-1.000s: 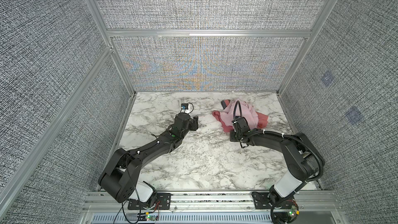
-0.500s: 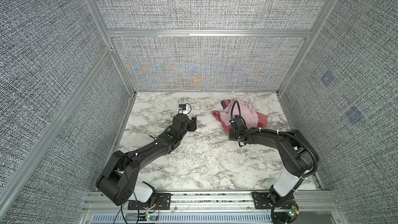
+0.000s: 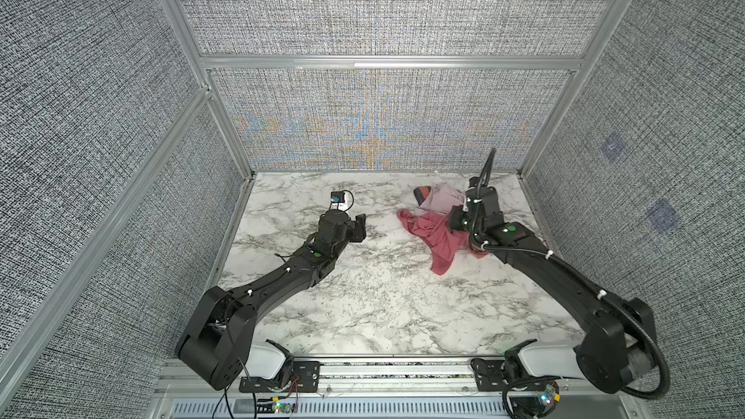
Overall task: Pick out a specific cloth from the pile
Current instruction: 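Lift the rose-red shirt high with the right gripper, pulling it from the pink shirt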
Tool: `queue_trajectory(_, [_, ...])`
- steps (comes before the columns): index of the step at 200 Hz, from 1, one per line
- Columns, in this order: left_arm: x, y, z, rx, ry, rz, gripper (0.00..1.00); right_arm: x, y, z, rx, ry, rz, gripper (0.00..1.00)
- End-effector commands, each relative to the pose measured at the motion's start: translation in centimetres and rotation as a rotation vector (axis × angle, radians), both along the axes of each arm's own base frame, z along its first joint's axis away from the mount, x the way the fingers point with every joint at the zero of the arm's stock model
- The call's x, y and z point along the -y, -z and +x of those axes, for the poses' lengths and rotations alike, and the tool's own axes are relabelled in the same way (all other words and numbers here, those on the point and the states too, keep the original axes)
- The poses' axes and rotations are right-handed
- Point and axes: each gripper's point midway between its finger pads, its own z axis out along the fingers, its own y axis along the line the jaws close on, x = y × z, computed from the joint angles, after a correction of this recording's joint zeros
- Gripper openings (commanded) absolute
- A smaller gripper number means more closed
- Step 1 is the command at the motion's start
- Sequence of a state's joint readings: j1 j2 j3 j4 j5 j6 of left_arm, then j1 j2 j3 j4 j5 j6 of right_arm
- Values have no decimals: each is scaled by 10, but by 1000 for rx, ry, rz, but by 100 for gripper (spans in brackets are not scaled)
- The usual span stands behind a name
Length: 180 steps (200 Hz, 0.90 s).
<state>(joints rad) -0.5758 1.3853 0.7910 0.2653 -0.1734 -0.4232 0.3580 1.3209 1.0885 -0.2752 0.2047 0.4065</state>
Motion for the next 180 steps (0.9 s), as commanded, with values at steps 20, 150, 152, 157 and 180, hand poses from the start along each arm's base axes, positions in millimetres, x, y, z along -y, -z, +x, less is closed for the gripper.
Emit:
queue_trajectory(20, [-9,-12,-4,15,-26,-18,64,26,-50,10,67,-12,65,0])
queue_trajectory(150, [-44,-19,-17,31,-113,14,64,49,-227,29,341,-87,202,0])
queue_trajectory(152, [-45,-18,-17,30,-113,15,64,50,-230,29,344,-89,202,0])
queue_trajectory(157, [-46,-18,-18,31,-116,16,64,49,-238,29,354,-99,201,0])
queue_trajectory(180, [-50,-19,-21,36,-121,14,64,46,-276,23,415,-148,201,0])
